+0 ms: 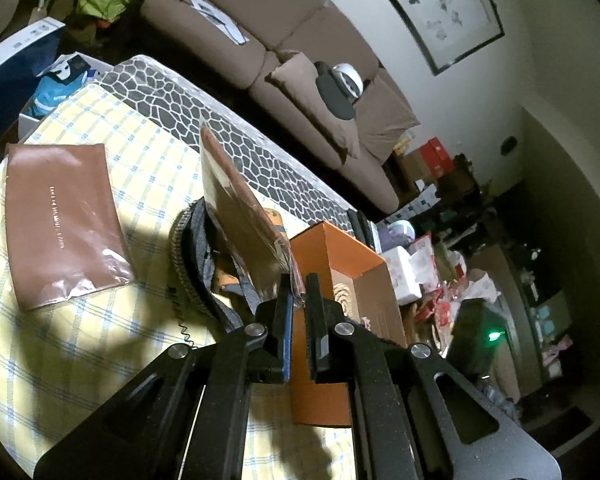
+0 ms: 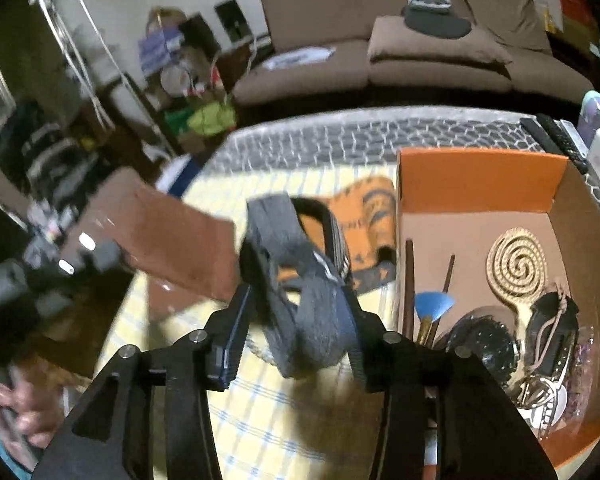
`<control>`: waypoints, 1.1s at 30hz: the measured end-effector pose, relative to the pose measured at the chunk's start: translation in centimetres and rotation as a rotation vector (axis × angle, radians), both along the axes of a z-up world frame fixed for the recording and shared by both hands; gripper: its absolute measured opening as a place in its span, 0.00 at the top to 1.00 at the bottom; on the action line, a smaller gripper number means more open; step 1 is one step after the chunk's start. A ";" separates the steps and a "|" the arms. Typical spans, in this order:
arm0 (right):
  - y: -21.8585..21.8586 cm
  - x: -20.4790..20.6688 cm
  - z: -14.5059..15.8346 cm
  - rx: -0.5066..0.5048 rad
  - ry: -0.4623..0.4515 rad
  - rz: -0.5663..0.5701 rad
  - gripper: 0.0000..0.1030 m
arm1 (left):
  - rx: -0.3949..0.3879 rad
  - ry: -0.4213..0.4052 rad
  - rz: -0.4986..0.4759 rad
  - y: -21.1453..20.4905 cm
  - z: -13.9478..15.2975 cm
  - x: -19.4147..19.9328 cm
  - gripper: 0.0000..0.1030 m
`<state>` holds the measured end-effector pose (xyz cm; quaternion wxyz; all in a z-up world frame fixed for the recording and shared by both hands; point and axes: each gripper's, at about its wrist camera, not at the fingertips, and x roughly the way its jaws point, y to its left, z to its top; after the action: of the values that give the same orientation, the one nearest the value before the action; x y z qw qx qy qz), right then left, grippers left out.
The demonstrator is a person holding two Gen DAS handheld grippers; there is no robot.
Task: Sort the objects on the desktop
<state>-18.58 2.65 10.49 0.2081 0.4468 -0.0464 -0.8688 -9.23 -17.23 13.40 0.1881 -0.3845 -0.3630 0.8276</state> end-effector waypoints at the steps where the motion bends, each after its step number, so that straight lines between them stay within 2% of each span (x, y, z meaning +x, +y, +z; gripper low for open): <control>1: -0.1 -0.1 -0.8 0.016 -0.012 -0.001 0.56 | -0.001 -0.001 0.002 -0.2 0.0 0.0 0.95; 6: -1.0 -0.3 -2.6 0.052 -0.043 0.011 0.46 | -0.004 -0.004 0.021 -1.4 -0.1 0.0 0.95; 12: -3.0 -0.4 -4.6 0.126 -0.076 0.032 0.42 | -0.048 -0.018 0.034 -2.3 -0.4 -0.1 0.95; 18: -4.7 -0.2 -5.5 0.260 -0.041 0.024 0.32 | -0.074 -0.029 0.039 -2.9 -0.5 0.0 0.95; 24: -5.8 -0.3 -6.5 0.389 0.015 0.015 0.32 | -0.085 -0.030 0.054 -3.6 -0.6 0.1 0.95; 27: -6.5 0.0 -6.8 0.423 0.038 0.041 0.39 | -0.095 -0.030 0.055 -3.9 -0.5 0.2 0.95; 30: -7.9 0.4 -7.0 0.473 0.075 0.069 0.39 | -0.098 -0.034 0.056 -4.1 -0.6 0.1 0.95; 33: -8.3 -0.1 -8.0 0.484 0.042 0.068 0.39 | -0.098 -0.037 0.060 -4.4 -0.6 0.2 0.95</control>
<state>-18.65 -5.67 2.49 0.1251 0.4667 0.1823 -0.8563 -9.02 -21.60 12.80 0.1376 -0.3974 -0.3367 0.8425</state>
